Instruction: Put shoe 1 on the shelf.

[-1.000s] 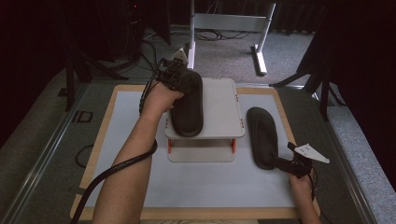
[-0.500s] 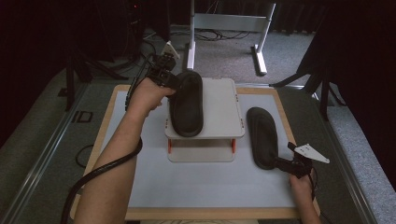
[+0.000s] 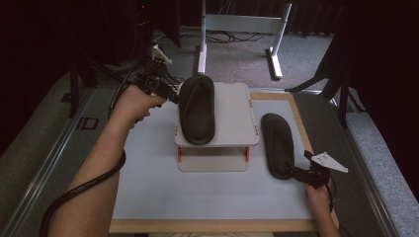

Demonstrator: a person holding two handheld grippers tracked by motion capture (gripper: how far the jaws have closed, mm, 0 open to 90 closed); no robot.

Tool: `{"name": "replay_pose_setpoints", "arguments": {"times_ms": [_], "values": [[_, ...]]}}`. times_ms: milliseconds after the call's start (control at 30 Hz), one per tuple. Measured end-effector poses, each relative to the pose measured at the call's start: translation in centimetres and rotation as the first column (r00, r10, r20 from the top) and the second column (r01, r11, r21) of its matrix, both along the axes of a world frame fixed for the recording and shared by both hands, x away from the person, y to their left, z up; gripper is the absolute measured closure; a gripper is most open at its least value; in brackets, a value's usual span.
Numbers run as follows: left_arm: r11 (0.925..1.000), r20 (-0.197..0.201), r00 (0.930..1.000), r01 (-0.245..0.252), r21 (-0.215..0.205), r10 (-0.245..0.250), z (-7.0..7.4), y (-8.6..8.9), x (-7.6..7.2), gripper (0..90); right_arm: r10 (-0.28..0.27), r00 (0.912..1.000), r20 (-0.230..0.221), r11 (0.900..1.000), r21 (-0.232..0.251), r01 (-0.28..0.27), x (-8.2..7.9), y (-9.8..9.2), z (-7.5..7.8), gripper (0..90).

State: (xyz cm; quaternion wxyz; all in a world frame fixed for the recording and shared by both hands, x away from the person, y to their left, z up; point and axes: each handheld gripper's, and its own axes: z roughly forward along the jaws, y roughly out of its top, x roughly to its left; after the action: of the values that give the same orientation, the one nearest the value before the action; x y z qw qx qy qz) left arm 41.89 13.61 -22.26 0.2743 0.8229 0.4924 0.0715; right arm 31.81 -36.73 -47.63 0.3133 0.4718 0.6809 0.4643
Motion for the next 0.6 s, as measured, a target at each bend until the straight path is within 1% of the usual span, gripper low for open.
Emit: {"name": "replay_pose_setpoints", "arguments": {"times_ms": [67, 200, 233, 267, 300, 367, 467, 500, 533, 600], "values": [[0.9999, -0.001, 1.0000, 0.004, 0.015, -0.004, -0.4, 0.7, -0.4, 55.0, 0.000, 1.0000, 0.000, 1.000, 0.001, 0.000, 0.0, 0.0, 0.0, 11.8], [0.9999, -0.009, 0.9999, 0.006, 0.009, -0.006, -1.5, 2.1, -1.1, 54.9, 0.000, 1.0000, 0.000, 1.000, 0.001, 0.000, 0.0, 0.0, 0.0, 11.8], [1.0000, -0.010, 0.9999, 0.003, -0.003, -0.004, -2.0, 2.6, -1.4, 55.0, 0.001, 1.0000, 0.000, 1.000, 0.003, -0.001, 0.0, 0.0, 0.0, 11.8], [1.0000, -0.010, 0.9999, 0.003, -0.003, -0.004, -2.0, 2.6, -1.4, 55.0, 0.001, 1.0000, 0.000, 1.000, 0.003, -0.001, 0.0, 0.0, 0.0, 11.8], [1.0000, -0.007, 1.0000, -0.003, -0.002, 0.003, -2.8, 3.1, -1.7, 55.0, 0.001, 1.0000, 0.000, 1.000, 0.003, -0.001, 0.0, 0.0, 0.0, 11.8], [0.9997, -0.009, 0.9999, -0.004, -0.023, 0.004, -3.5, 3.7, -1.9, 54.9, -0.001, 1.0000, -0.003, 1.000, 0.004, 0.001, 0.0, 0.0, 0.0, 11.8], [0.9998, 0.005, 1.0000, 0.007, -0.021, -0.007, -4.7, 4.3, -2.5, 54.9, -0.002, 1.0000, -0.002, 1.000, 0.002, 0.002, 0.0, 0.0, 0.0, 11.8], [0.9998, 0.022, 0.9997, 0.014, -0.017, -0.014, -5.1, 4.5, -2.8, 54.9, -0.003, 1.0000, -0.002, 1.000, 0.003, 0.003, 0.0, 0.0, 0.0, 11.8], [0.9995, 0.020, 0.9997, 0.016, -0.026, -0.015, -5.4, 4.7, -3.0, 54.9, -0.002, 1.0000, -0.004, 1.000, 0.005, 0.002, 0.0, 0.0, 0.0, 11.8], [0.9993, 0.038, 0.9992, 0.014, -0.035, -0.013, -6.5, 5.2, -3.6, 54.9, -0.003, 1.0000, -0.004, 1.000, 0.006, 0.003, 0.0, 0.0, 0.0, 11.8]]}}
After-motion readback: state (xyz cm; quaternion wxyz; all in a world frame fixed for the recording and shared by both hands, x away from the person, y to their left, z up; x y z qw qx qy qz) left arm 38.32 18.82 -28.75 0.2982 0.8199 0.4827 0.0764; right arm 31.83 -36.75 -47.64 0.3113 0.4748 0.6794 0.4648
